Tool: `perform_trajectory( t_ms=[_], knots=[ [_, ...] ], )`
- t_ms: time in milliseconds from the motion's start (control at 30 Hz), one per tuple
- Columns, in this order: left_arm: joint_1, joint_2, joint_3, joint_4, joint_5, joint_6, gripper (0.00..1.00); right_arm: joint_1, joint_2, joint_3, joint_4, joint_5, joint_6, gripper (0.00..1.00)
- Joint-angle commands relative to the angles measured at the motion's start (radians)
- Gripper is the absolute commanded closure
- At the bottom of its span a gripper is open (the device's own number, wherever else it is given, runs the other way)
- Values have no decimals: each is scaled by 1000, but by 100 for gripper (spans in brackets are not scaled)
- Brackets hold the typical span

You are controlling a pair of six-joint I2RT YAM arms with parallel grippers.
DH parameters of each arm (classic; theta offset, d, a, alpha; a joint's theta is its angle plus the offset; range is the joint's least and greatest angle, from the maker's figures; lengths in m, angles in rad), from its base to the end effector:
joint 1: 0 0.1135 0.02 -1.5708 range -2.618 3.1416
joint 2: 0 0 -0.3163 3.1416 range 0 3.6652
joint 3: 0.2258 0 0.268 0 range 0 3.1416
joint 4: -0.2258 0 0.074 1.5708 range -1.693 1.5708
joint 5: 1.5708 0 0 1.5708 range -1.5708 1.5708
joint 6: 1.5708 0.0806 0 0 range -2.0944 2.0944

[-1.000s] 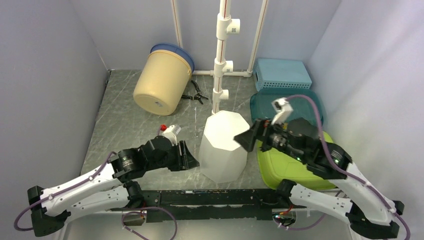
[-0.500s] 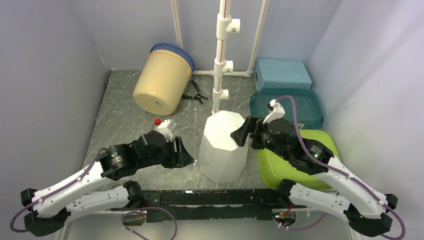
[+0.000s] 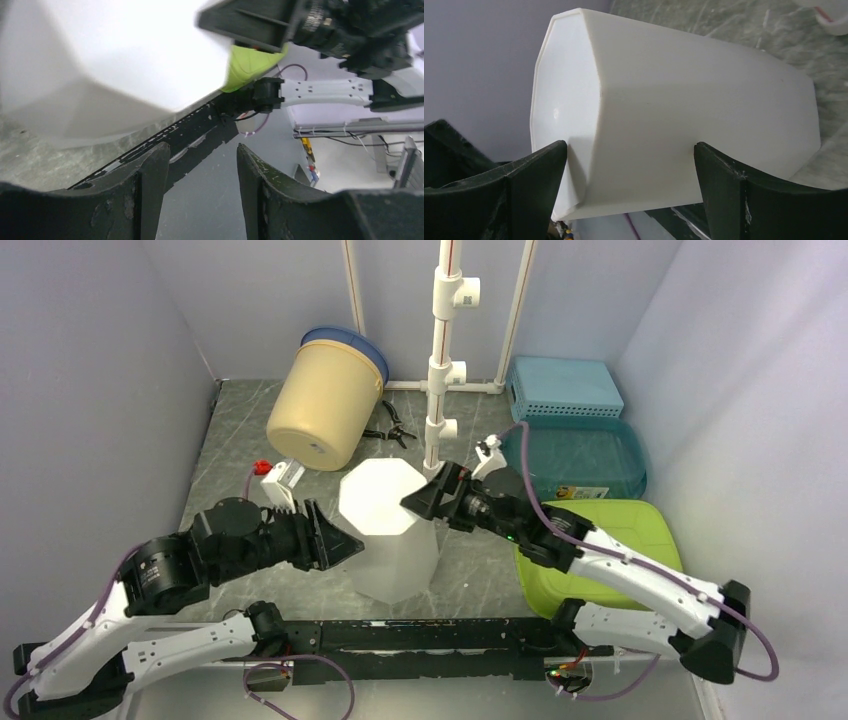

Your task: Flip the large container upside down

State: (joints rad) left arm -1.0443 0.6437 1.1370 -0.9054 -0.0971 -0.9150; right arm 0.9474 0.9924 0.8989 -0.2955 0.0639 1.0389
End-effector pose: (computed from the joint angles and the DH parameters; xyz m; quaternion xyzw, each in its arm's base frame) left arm 0.0620 -0.0911 0.4181 0.0275 0.8358 -0.4314 0.3385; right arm 0.1534 0.2045 0.3551 0.0557 0.8283 0.4520 0.3263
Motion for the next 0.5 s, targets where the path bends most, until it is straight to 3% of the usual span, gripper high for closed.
perform_trajectory(
  t_ms=[0, 133, 233, 467],
  knots=[
    [-4, 46, 68, 89, 123, 83, 43, 69, 133, 2, 40, 88, 80, 3],
    [-4, 99, 113, 170, 250, 110, 42, 73, 293, 66, 169, -32, 46, 3],
    [-4, 129, 134, 196, 312, 119, 41, 72, 388, 192, 116, -153, -20, 2],
    [-4, 150, 96, 243, 306, 113, 40, 10, 106, 112, -33, 91, -92, 0]
  ],
)
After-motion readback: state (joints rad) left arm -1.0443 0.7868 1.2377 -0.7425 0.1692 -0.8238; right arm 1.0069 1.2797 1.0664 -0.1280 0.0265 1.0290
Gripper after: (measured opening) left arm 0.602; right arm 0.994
